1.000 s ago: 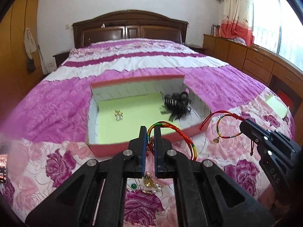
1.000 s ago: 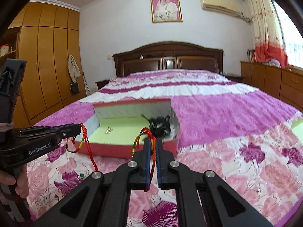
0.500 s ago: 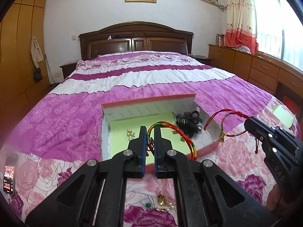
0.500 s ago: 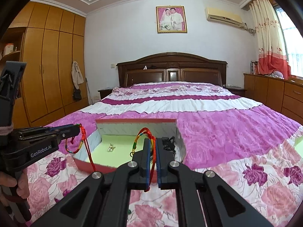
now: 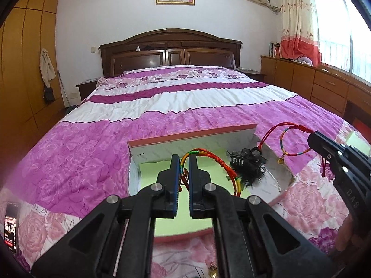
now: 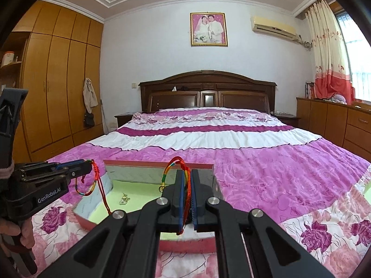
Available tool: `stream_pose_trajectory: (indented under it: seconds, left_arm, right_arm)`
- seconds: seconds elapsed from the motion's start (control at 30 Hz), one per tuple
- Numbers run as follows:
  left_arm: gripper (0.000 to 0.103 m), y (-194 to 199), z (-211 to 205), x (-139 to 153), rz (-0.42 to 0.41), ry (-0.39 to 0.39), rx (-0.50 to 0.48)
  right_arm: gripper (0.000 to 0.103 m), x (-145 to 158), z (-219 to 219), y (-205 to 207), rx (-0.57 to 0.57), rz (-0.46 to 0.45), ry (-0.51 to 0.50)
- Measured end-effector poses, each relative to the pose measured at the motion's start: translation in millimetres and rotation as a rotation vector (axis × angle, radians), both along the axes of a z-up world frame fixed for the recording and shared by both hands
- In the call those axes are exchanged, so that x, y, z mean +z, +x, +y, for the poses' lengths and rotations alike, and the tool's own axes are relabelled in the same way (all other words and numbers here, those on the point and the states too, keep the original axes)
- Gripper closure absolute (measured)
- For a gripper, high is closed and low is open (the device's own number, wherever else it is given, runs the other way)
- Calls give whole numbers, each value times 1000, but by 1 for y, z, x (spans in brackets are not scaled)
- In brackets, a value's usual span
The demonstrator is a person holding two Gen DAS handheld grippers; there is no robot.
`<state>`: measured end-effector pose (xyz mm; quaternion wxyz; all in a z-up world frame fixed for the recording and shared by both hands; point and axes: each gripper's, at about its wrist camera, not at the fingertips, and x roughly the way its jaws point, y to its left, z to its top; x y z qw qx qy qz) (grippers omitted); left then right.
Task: Organize jewelry
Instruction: 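Carry both bracelets into the pink box and open both tools, then withdraw both tools from the box toward the remaining earrings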
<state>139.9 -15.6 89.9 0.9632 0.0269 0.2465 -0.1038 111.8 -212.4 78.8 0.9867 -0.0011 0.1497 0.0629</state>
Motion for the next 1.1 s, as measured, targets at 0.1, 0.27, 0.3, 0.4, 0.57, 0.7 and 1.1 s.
stream_pose_trajectory:
  seconds: [0.1,0.27,0.3,0.4,0.57,0.7,1.1]
  left_arm:
    - [103,12,0,-8,26,-2,3]
    - [103,28,3,-27,94,-11,14]
    - [103,32,3,-32,112,-12,16]
    - [103,39,5,-45,161,-9,23]
    - [103,48,6,-63,229,-8,39]
    - [103,52,7,-73,269,-5,48]
    - [81,52,8,-79,322,-41,36]
  right_arm:
    - [96,-6,-3,14,-3,32,6]
    - [96,-21,-6,34,-13,90,14]
    - [96,-24,-6,36,-14,98,17]
    - [96,-33,-7,43,-15,131,26]
    - [96,-47,-9,55,-13,192,35]
    - [96,-59,-11,63,-11,248,54]
    - [71,-69,-20,66,-17,310,121]
